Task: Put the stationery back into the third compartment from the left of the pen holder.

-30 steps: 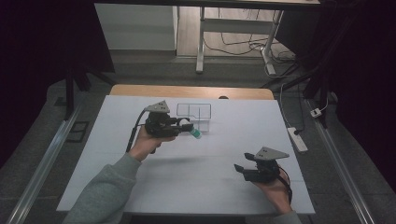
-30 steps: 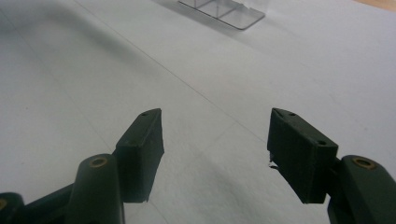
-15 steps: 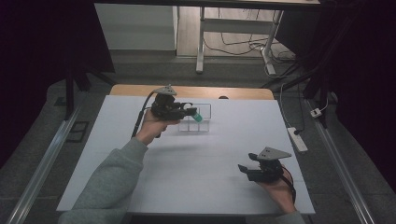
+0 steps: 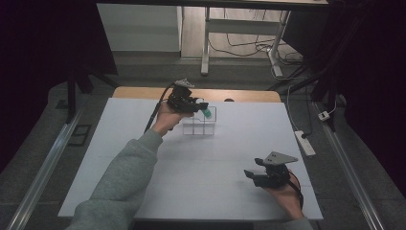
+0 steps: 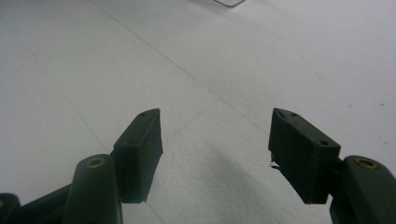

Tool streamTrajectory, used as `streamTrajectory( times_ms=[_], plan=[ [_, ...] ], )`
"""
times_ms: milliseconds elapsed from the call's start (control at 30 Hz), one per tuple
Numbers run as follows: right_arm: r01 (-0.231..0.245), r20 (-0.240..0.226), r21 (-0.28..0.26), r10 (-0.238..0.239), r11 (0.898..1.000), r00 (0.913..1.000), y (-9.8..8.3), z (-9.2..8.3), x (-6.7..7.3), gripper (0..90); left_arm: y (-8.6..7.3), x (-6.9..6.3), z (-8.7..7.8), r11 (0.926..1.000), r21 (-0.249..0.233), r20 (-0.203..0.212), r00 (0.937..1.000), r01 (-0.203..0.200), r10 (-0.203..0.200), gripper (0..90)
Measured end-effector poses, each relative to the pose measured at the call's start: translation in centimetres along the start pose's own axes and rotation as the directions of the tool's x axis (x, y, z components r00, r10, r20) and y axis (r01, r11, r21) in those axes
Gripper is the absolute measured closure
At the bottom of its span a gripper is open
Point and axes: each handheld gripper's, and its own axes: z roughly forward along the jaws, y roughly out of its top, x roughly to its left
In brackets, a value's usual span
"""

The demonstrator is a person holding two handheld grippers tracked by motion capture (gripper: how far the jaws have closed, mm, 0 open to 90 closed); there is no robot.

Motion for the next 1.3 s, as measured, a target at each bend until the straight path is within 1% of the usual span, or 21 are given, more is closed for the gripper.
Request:
streamTrajectory(
  times_ms=[167, 233, 300, 400, 467, 500, 567, 667, 767, 867, 933, 967, 1033, 1133, 1200, 1233, 1300],
  plan=[
    [0.003, 0.000, 0.005, -0.003, 1.000, 1.0000, 0.0, 0.1, 0.0, 34.7, 0.2, 0.2, 0.6, 1.0000, 0.009, -0.010, 0.9999, 0.001, -0.001, 63.8],
    [0.004, -0.001, 0.009, -0.004, 1.000, 1.0000, -0.1, 0.2, 0.1, 34.7, 0.4, 0.2, 0.8, 0.9998, 0.019, -0.017, 0.9998, -0.007, 0.008, 63.8],
    [0.005, 0.001, 0.009, -0.005, 1.000, 1.0000, -0.1, 0.2, 0.0, 34.7, 0.5, 0.3, 1.1, 0.9997, 0.026, -0.017, 0.9998, -0.006, 0.006, 63.7],
    [0.006, 0.001, 0.012, -0.006, 1.000, 1.0000, -0.1, 0.3, 0.0, 34.7, 0.6, 0.3, 1.5, 0.9990, 0.042, -0.027, 0.9995, -0.017, 0.018, 63.7],
    [0.007, 0.001, 0.012, -0.007, 1.000, 1.0000, -0.1, 0.3, 0.0, 34.6, 0.5, 0.2, 1.8, 0.9985, 0.045, -0.023, 0.9993, -0.030, 0.031, 62.9],
    [0.007, 0.001, 0.010, -0.007, 1.000, 1.0000, -0.1, 0.3, 0.0, 34.7, 0.5, 0.2, 1.8, 0.9985, 0.047, -0.011, 0.9995, -0.029, 0.029, 60.3],
    [0.009, 0.000, 0.016, -0.009, 1.000, 1.0000, -0.1, 0.3, 0.0, 34.6, 0.5, 0.0, 1.7, 0.9984, 0.051, -0.028, 0.9993, -0.024, 0.026, 44.1],
    [0.010, 0.000, 0.018, -0.010, 1.000, 1.0000, -0.2, 0.3, 0.0, 34.6, 0.3, -0.3, 0.7, 0.9992, 0.032, -0.032, 0.9992, -0.022, 0.023, 38.9],
    [0.008, 0.003, 0.017, -0.008, 1.000, 1.0000, -0.2, 0.2, 0.0, 34.6, -0.3, -0.6, -0.7, 0.9986, 0.031, -0.028, 0.9987, -0.043, 0.044, 37.4],
    [0.008, 0.005, 0.012, -0.008, 1.000, 1.0000, -0.2, 0.1, -0.1, 34.5, -1.5, -1.0, -2.2, 0.9984, 0.031, -0.031, 0.9983, -0.048, 0.049, 36.8],
    [0.007, 0.006, 0.009, -0.007, 1.000, 1.0000, -0.2, 0.1, -0.1, 34.3, -2.7, -1.3, -3.2, 0.9986, 0.037, -0.032, 0.9988, -0.036, 0.037, 37.1],
    [0.006, 0.005, 0.007, -0.006, 1.000, 1.0000, -0.2, 0.1, -0.1, 34.3, -3.3, -1.5, -3.7, 0.9982, 0.042, -0.039, 0.9982, -0.043, 0.045, 37.3],
    [0.004, 0.006, 0.006, -0.005, 1.000, 1.0000, -0.2, 0.1, -0.1, 34.1, -4.8, -1.9, -4.6, 0.9967, 0.053, -0.049, 0.9967, -0.062, 0.065, 37.4],
    [0.002, 0.009, 0.006, -0.002, 1.000, 1.0000, -0.2, 0.0, -0.2, 33.8, -7.4, -2.5, -6.0, 0.9946, 0.066, -0.050, 0.9953, -0.080, 0.083, 37.5],
    [0.002, 0.010, 0.001, -0.002, 1.000, 0.9999, -0.3, -0.1, -0.2, 33.7, -9.0, -2.7, -6.9, 0.9932, 0.081, -0.051, 0.9948, -0.084, 0.088, 37.5],
    [0.002, 0.010, 0.005, -0.002, 1.000, 1.0000, -0.3, -0.1, -0.3, 33.5, -9.8, -2.8, -7.3, 0.9933, 0.082, -0.050, 0.9951, -0.082, 0.086, 37.5],
    [0.000, 0.013, 0.000, 0.000, 1.000, 0.9999, -0.4, -0.1, -0.4, 33.4, -11.2, -3.0, -8.1, 0.9948, 0.078, -0.045, 0.9966, -0.066, 0.070, 37.6]
  ],
)
